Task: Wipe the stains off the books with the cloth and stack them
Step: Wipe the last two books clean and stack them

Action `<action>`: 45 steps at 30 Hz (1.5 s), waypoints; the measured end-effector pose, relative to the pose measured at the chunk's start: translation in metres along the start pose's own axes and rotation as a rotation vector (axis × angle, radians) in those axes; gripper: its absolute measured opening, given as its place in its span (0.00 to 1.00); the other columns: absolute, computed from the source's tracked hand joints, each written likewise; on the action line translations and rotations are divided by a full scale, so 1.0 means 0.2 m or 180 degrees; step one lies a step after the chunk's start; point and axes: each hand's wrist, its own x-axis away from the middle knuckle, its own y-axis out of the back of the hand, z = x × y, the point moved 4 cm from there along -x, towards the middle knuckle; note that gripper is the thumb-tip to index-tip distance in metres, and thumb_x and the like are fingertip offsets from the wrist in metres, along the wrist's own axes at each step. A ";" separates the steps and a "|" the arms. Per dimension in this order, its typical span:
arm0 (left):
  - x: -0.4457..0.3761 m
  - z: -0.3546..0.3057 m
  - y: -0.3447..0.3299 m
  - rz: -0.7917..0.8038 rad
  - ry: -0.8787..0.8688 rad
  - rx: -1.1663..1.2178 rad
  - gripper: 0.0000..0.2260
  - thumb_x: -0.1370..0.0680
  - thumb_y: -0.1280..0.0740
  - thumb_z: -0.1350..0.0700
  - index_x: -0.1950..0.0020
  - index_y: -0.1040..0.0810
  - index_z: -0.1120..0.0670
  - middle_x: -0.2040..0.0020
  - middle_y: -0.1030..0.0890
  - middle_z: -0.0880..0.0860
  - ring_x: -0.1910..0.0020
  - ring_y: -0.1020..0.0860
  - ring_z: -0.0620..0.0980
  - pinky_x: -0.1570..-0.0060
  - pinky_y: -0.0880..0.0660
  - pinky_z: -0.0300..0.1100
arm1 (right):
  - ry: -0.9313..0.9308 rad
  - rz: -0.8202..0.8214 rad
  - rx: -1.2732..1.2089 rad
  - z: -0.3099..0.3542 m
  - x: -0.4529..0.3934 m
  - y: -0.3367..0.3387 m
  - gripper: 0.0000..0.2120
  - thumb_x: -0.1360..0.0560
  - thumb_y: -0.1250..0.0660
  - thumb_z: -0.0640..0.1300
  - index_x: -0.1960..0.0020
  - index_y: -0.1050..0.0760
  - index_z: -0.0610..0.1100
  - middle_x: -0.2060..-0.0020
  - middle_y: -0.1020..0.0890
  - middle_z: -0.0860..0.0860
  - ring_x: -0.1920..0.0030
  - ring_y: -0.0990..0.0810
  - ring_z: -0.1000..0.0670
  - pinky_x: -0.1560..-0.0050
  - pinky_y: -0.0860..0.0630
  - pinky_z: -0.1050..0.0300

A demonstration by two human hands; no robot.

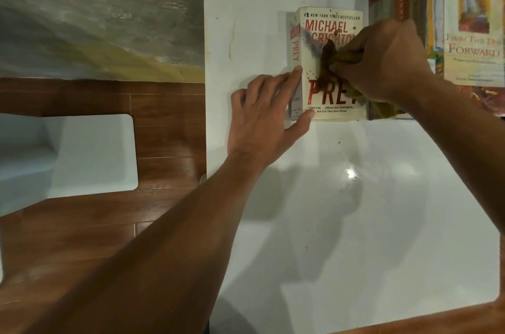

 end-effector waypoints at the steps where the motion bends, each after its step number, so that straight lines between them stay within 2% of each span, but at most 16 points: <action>1: 0.00 0.00 0.00 0.0000 0.0014 0.0001 0.30 0.21 0.42 0.34 0.22 0.34 0.48 0.29 0.27 0.47 0.31 0.32 0.51 0.36 0.36 0.50 | -0.0090 -0.0066 0.0006 0.00 -0.01 0.01 0.20 0.24 0.30 0.57 0.36 0.21 0.47 0.47 0.17 0.47 0.59 0.19 0.48 0.62 0.23 0.57; 3: 0.01 0.00 0.00 -0.0010 0.0008 -0.0009 0.30 0.21 0.42 0.34 0.23 0.33 0.48 0.29 0.27 0.47 0.32 0.32 0.51 0.36 0.35 0.50 | -0.0014 -0.0037 -0.0033 0.00 -0.02 0.00 0.19 0.24 0.30 0.57 0.38 0.20 0.48 0.50 0.17 0.48 0.62 0.19 0.49 0.63 0.21 0.58; 5: 0.01 0.00 0.00 -0.0002 -0.0011 0.0024 0.30 0.21 0.42 0.35 0.22 0.34 0.48 0.29 0.27 0.47 0.32 0.32 0.51 0.36 0.36 0.50 | 0.0130 0.0092 -0.0009 0.02 -0.01 0.00 0.16 0.24 0.30 0.56 0.39 0.19 0.49 0.52 0.17 0.49 0.62 0.19 0.49 0.66 0.24 0.60; 8: 0.00 0.01 0.01 0.0030 0.0013 0.0069 0.30 0.21 0.42 0.35 0.22 0.34 0.48 0.29 0.27 0.47 0.31 0.33 0.51 0.35 0.36 0.50 | 0.0002 -0.0075 -0.0077 0.00 -0.01 0.02 0.19 0.24 0.31 0.57 0.37 0.20 0.48 0.48 0.17 0.47 0.56 0.18 0.47 0.61 0.21 0.56; 11: 0.00 0.01 0.01 0.0029 0.0012 0.0049 0.30 0.21 0.42 0.35 0.22 0.34 0.48 0.29 0.27 0.47 0.31 0.33 0.51 0.35 0.37 0.50 | 0.0146 0.0124 -0.0019 0.02 0.00 0.01 0.16 0.23 0.30 0.55 0.39 0.19 0.49 0.51 0.17 0.48 0.61 0.20 0.49 0.64 0.23 0.59; 14: 0.00 0.01 0.00 0.0022 0.0008 0.0086 0.30 0.21 0.41 0.35 0.22 0.34 0.48 0.29 0.27 0.47 0.31 0.32 0.51 0.34 0.36 0.50 | 0.0080 0.0019 0.0042 0.02 -0.02 0.03 0.19 0.23 0.31 0.56 0.37 0.20 0.48 0.47 0.18 0.45 0.57 0.20 0.46 0.59 0.20 0.53; 16: 0.01 0.01 0.00 0.0019 0.0025 0.0088 0.30 0.21 0.41 0.35 0.22 0.33 0.48 0.29 0.27 0.47 0.31 0.32 0.51 0.35 0.36 0.50 | 0.0143 -0.0058 -0.0053 0.03 -0.02 0.04 0.17 0.23 0.31 0.56 0.38 0.20 0.48 0.48 0.17 0.45 0.60 0.20 0.47 0.63 0.22 0.56; 18: 0.01 0.01 0.00 0.0018 0.0021 0.0073 0.30 0.21 0.42 0.34 0.22 0.34 0.48 0.29 0.27 0.47 0.31 0.32 0.51 0.35 0.36 0.50 | 0.0349 0.0100 0.0031 0.05 -0.01 0.01 0.16 0.23 0.30 0.55 0.39 0.19 0.49 0.49 0.17 0.46 0.64 0.21 0.50 0.67 0.27 0.61; 22: 0.00 0.01 0.00 0.0036 0.0048 0.0100 0.30 0.21 0.41 0.35 0.22 0.34 0.48 0.29 0.27 0.47 0.31 0.33 0.51 0.34 0.37 0.50 | 0.0155 -0.0015 -0.0057 0.04 -0.03 0.04 0.19 0.23 0.31 0.56 0.37 0.20 0.47 0.48 0.17 0.46 0.61 0.21 0.48 0.61 0.21 0.55; 26: 0.00 0.01 0.00 0.0046 0.0036 0.0106 0.30 0.21 0.42 0.34 0.22 0.34 0.47 0.29 0.28 0.47 0.31 0.33 0.51 0.34 0.37 0.50 | 0.0401 0.0154 0.0089 0.05 -0.01 0.02 0.17 0.23 0.30 0.54 0.38 0.20 0.48 0.49 0.16 0.46 0.63 0.22 0.49 0.66 0.26 0.60; 29: 0.00 0.01 0.00 0.0014 0.0027 0.0110 0.30 0.21 0.41 0.35 0.22 0.34 0.48 0.29 0.27 0.47 0.31 0.33 0.50 0.35 0.37 0.50 | 0.0113 -0.0058 -0.0037 0.01 -0.03 0.02 0.19 0.23 0.31 0.57 0.38 0.20 0.47 0.48 0.17 0.45 0.59 0.20 0.47 0.62 0.23 0.58; 32: 0.01 0.01 0.00 -0.0026 -0.0004 0.0102 0.30 0.21 0.41 0.35 0.23 0.33 0.48 0.29 0.27 0.47 0.32 0.32 0.51 0.35 0.35 0.51 | 0.0307 0.0037 -0.0079 0.02 0.01 0.00 0.15 0.23 0.30 0.55 0.40 0.19 0.48 0.50 0.16 0.47 0.58 0.19 0.47 0.59 0.20 0.55; 35: 0.00 0.01 0.01 -0.0026 0.0003 0.0102 0.30 0.21 0.41 0.35 0.23 0.33 0.48 0.30 0.27 0.47 0.31 0.32 0.51 0.36 0.36 0.50 | 0.0231 -0.0050 -0.0156 0.03 0.00 0.01 0.15 0.23 0.31 0.55 0.40 0.19 0.49 0.49 0.17 0.46 0.55 0.18 0.46 0.54 0.18 0.50; 39: 0.01 0.01 0.01 0.0000 0.0003 0.0064 0.30 0.21 0.42 0.34 0.22 0.34 0.48 0.30 0.27 0.47 0.31 0.32 0.51 0.36 0.37 0.49 | 0.0475 0.0064 -0.0119 0.05 0.01 -0.01 0.13 0.23 0.30 0.55 0.41 0.18 0.51 0.50 0.16 0.48 0.58 0.19 0.48 0.56 0.19 0.54; 43: 0.01 0.01 0.01 0.0029 0.0034 0.0087 0.30 0.21 0.42 0.34 0.23 0.34 0.48 0.29 0.27 0.47 0.31 0.32 0.51 0.35 0.36 0.50 | 0.0393 -0.0113 -0.0071 0.04 -0.01 0.01 0.13 0.22 0.32 0.55 0.42 0.18 0.49 0.50 0.16 0.47 0.62 0.19 0.49 0.60 0.20 0.54; 45: 0.00 0.01 0.01 0.0026 0.0021 0.0089 0.30 0.21 0.43 0.34 0.23 0.33 0.48 0.29 0.27 0.47 0.31 0.32 0.51 0.35 0.36 0.50 | 0.0525 -0.0009 -0.0063 0.05 0.00 0.00 0.12 0.22 0.31 0.54 0.43 0.17 0.50 0.51 0.16 0.48 0.61 0.18 0.48 0.60 0.20 0.55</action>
